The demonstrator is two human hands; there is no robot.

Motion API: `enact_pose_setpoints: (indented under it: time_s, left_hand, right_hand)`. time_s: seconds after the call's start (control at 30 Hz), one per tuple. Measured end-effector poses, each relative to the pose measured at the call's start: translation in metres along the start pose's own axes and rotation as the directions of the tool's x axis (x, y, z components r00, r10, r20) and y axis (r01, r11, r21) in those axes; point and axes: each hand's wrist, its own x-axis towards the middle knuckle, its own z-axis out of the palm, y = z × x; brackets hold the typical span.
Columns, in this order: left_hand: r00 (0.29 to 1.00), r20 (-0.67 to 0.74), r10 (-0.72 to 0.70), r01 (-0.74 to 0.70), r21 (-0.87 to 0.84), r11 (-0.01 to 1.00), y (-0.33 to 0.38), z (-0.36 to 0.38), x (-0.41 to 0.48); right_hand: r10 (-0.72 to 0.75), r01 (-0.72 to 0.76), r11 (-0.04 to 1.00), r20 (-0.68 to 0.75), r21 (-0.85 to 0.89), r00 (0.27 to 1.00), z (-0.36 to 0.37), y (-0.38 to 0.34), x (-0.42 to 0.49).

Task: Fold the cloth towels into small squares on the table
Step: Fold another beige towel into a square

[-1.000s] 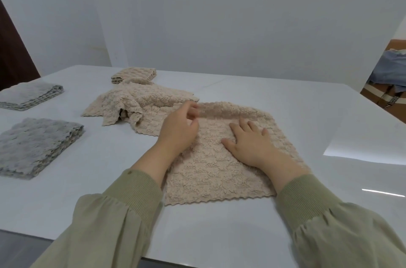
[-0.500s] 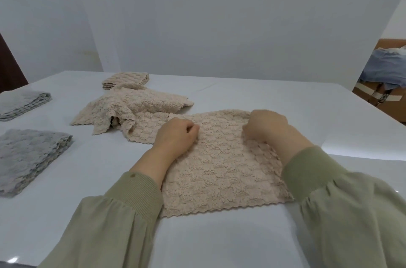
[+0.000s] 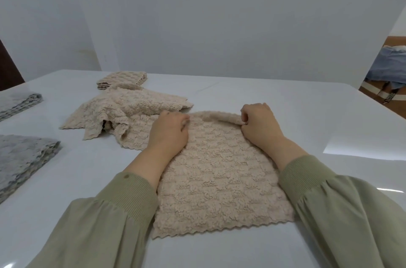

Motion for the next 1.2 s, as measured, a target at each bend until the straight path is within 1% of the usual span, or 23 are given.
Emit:
enact_pose_setpoints:
  time_s: [0.13,0.23,0.3,0.37,0.47,0.53,0.6,0.67,0.73,0.83,0.9,1.0,1.07,1.13,1.17,1.2]
  left_hand:
    - [0.992,0.124,-0.023,0.021,0.012,1.000,-0.004,0.003,0.002]
    - [0.989,0.148,-0.005,0.008,-0.017,1.000,-0.003,0.002,0.000]
    - [0.990,0.143,-0.005,0.011,-0.042,0.999,-0.003,0.001,0.000]
    - [0.994,0.113,-0.008,0.014,-0.054,0.998,-0.004,0.002,0.001]
    - [1.000,0.013,-0.006,0.007,-0.071,0.997,-0.008,0.003,0.003]
    - [0.996,-0.086,-0.004,-0.001,-0.057,0.998,-0.009,0.001,0.003]
    - [0.985,-0.172,-0.025,0.021,-0.022,1.000,-0.011,-0.001,0.002]
    - [0.974,-0.217,-0.067,0.069,0.005,0.998,-0.015,0.000,0.002]
    - [0.973,-0.200,-0.113,0.121,0.028,0.992,-0.017,0.000,0.002]
    - [0.975,-0.158,-0.154,0.166,0.066,0.984,-0.018,0.001,0.002]
    - [0.973,-0.105,-0.207,0.218,0.104,0.970,-0.016,0.000,0.002]
    - [0.964,-0.062,-0.258,0.265,0.147,0.953,-0.016,0.000,0.004]
    - [0.957,-0.047,-0.286,0.290,0.152,0.945,-0.017,0.001,0.005]
    - [0.949,-0.055,-0.310,0.314,0.130,0.940,-0.018,0.001,0.006]
    - [0.944,-0.075,-0.321,0.327,0.084,0.941,-0.019,0.001,0.006]
    - [0.934,-0.108,-0.341,0.343,0.001,0.939,-0.017,-0.002,0.005]
  right_hand:
    - [-0.059,0.061,0.998,-0.065,0.031,0.996,-0.010,-0.008,-0.005]
    - [-0.117,0.127,0.990,-0.151,0.055,0.982,-0.009,-0.009,-0.005]
    - [-0.206,0.216,0.976,-0.189,0.032,0.960,-0.007,-0.007,-0.001]
    - [-0.263,0.276,0.961,-0.222,0.028,0.939,-0.006,-0.006,0.002]
    - [-0.276,0.288,0.957,-0.233,0.020,0.933,-0.006,-0.007,0.001]
    - [-0.225,0.214,0.974,-0.226,-0.076,0.948,-0.004,-0.003,0.001]
    - [-0.086,0.057,0.987,-0.195,-0.151,0.977,-0.004,0.006,0.001]
    - [0.060,-0.095,0.984,-0.218,-0.152,0.974,-0.007,0.017,0.002]
    - [0.149,-0.184,0.974,-0.240,-0.130,0.959,-0.007,0.025,0.000]
    - [0.232,-0.252,0.965,-0.226,-0.065,0.946,-0.006,0.030,-0.001]
    - [0.273,-0.288,0.957,-0.219,-0.041,0.937,-0.008,0.030,-0.001]
    - [0.322,-0.329,0.944,-0.177,-0.015,0.930,-0.011,0.028,0.000]
    - [0.385,-0.382,0.923,-0.135,0.050,0.913,-0.013,0.025,0.001]
    - [0.439,-0.430,0.897,-0.080,0.106,0.895,-0.017,0.023,0.003]
    - [0.457,-0.446,0.884,-0.057,0.140,0.888,-0.019,0.022,0.004]
    - [0.469,-0.455,0.871,-0.035,0.186,0.883,-0.022,0.023,0.005]
